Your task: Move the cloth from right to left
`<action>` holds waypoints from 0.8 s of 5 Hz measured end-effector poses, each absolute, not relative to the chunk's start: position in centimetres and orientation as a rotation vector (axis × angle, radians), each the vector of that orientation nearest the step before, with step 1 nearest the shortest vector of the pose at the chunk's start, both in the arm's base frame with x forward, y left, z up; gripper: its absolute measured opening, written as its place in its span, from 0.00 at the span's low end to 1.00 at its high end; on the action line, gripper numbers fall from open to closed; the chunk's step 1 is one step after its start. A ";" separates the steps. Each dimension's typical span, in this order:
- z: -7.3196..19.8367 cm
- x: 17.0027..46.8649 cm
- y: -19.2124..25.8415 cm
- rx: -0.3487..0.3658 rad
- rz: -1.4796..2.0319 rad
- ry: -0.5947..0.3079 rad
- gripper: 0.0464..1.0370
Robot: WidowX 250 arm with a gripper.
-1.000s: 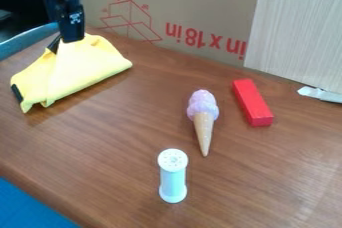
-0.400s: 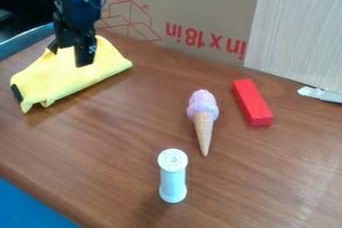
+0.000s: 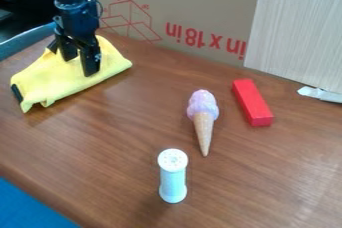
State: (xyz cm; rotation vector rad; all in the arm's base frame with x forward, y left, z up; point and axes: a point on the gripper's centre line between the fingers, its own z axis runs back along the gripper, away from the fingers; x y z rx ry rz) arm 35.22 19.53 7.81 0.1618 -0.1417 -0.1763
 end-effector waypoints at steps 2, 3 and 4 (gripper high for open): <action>6.2 35.5 19.8 0.099 -0.164 -0.133 0.96; 5.8 35.4 18.5 0.088 -0.201 -0.133 0.96; 5.8 35.4 16.8 0.078 -0.236 -0.140 0.96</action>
